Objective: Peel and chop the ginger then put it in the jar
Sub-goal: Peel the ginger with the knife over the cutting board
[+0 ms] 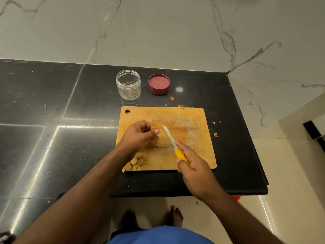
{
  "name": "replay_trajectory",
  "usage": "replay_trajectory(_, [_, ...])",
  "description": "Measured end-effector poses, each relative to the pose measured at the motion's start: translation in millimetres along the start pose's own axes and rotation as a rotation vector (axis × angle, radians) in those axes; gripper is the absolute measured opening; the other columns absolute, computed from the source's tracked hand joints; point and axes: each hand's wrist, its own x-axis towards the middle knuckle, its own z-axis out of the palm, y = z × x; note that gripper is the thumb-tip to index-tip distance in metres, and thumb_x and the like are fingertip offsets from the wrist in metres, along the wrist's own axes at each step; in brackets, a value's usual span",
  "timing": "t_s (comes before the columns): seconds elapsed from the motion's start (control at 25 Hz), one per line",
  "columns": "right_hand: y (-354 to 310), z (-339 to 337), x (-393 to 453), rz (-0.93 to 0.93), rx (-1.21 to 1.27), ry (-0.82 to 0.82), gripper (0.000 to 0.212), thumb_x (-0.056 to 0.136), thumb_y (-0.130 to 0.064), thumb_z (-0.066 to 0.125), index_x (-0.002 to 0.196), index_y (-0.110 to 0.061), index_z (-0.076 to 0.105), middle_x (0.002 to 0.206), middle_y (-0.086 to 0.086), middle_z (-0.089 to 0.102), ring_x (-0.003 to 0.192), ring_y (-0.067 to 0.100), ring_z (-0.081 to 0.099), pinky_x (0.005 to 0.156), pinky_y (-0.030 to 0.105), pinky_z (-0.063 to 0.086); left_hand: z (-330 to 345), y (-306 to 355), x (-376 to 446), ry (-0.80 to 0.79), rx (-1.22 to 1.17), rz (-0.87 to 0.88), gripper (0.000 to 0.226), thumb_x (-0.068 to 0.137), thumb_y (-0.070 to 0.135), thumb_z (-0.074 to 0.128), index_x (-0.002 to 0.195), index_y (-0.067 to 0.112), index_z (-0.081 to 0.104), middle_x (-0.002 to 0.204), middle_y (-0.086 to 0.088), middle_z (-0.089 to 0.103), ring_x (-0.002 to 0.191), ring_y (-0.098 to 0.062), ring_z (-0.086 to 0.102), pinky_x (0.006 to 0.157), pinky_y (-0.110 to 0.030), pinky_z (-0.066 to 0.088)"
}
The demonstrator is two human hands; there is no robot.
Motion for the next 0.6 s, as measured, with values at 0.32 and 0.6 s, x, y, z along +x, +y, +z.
replay_trajectory(0.32, [-12.6, -2.7, 8.4, -0.108, 0.152, 0.017, 0.053, 0.105, -0.027, 0.041, 0.131, -0.072, 0.031, 0.088, -0.009, 0.059, 0.062, 0.001, 0.048, 0.060, 0.023, 0.040, 5.9, 28.3, -27.6, -0.137, -0.545, -0.144, 0.027, 0.091, 0.009, 0.064, 0.118, 0.007, 0.066, 0.101, -0.015, 0.073, 0.088, -0.021, 0.071, 0.072, -0.023, 0.059])
replay_trajectory(0.6, [-16.0, -2.9, 14.9, -0.147, 0.159, 0.024, 0.048, 0.106, -0.024, 0.040, 0.135, -0.062, 0.035, 0.080, -0.002, 0.055, 0.060, 0.003, 0.044, 0.056, 0.028, 0.040, 13.2, 37.2, -32.9, -0.078, -0.613, -0.158, 0.036, 0.080, 0.018, 0.071, 0.112, 0.003, 0.067, 0.101, -0.014, 0.074, 0.084, -0.016, 0.069, 0.069, -0.021, 0.056])
